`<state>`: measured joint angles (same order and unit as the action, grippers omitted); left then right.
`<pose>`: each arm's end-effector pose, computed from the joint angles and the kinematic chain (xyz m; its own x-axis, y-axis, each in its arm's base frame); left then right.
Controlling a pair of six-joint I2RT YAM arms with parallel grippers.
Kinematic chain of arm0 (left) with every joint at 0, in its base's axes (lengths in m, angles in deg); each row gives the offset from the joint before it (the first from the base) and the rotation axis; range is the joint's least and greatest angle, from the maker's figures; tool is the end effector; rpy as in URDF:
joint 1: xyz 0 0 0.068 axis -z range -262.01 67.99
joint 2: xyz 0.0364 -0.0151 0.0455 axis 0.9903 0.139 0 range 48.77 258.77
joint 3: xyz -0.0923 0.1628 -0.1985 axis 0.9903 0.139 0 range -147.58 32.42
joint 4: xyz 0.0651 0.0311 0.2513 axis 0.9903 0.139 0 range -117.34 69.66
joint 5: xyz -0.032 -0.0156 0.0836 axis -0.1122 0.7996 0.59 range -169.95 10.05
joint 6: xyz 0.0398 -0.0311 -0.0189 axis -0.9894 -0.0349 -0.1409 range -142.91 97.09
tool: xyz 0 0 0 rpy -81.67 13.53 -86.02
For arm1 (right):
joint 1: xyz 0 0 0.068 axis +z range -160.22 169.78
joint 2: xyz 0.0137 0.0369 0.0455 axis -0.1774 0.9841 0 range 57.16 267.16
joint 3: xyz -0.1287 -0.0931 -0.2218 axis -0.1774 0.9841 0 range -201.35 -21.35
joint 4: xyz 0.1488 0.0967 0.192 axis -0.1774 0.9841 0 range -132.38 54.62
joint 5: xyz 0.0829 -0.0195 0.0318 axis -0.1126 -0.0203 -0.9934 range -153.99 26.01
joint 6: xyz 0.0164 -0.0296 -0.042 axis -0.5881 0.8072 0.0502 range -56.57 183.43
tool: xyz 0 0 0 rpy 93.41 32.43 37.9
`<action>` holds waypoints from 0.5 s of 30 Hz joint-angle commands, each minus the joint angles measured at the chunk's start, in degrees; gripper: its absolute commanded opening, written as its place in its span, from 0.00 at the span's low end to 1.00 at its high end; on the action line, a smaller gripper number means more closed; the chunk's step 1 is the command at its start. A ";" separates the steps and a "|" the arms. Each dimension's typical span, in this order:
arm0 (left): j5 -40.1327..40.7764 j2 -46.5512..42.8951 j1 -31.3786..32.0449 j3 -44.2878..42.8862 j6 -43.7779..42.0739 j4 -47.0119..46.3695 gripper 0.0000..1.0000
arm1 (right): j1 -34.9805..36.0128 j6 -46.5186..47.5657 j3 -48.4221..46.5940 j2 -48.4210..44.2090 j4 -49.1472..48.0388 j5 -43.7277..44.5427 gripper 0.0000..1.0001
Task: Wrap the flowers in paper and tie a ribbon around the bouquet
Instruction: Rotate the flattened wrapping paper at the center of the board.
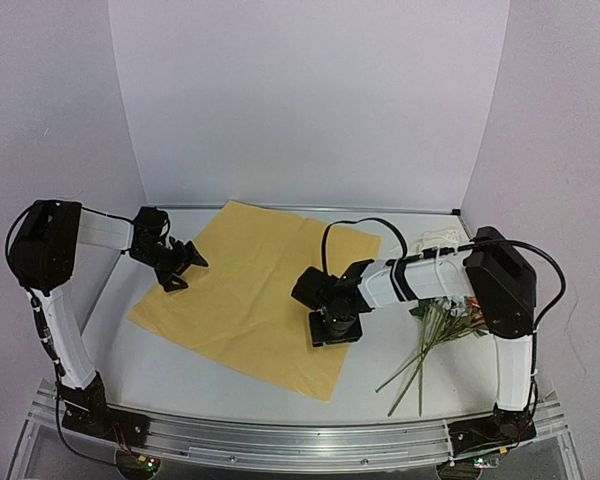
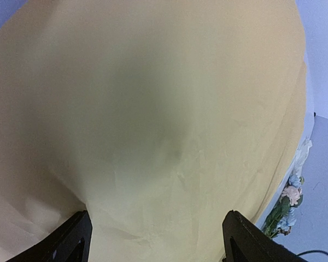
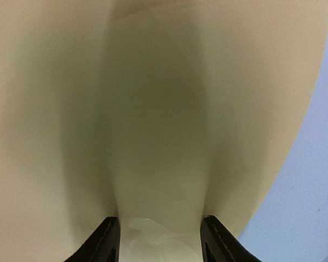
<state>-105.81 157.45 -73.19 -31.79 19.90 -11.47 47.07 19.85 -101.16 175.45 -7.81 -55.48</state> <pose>0.3672 -0.0726 0.1425 -0.8687 -0.4841 -0.1053 -0.3259 0.7186 -0.6143 0.2240 0.3389 0.1360 -0.9320 -0.1895 -0.3089 -0.2295 0.9683 0.0983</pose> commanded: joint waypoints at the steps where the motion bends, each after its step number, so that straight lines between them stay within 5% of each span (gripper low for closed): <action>1: 2.28 7.13 -0.60 -4.92 -1.95 0.23 0.85 | 2.40 -5.43 -2.16 -0.35 5.39 -2.24 0.53; 15: -0.33 18.84 -0.41 -23.60 -4.18 3.75 0.85 | 4.41 -10.55 -21.01 10.40 5.42 -18.24 0.54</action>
<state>-107.50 173.51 -73.46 -53.79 17.06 -12.24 51.34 12.16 -117.36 183.16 -3.53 -68.63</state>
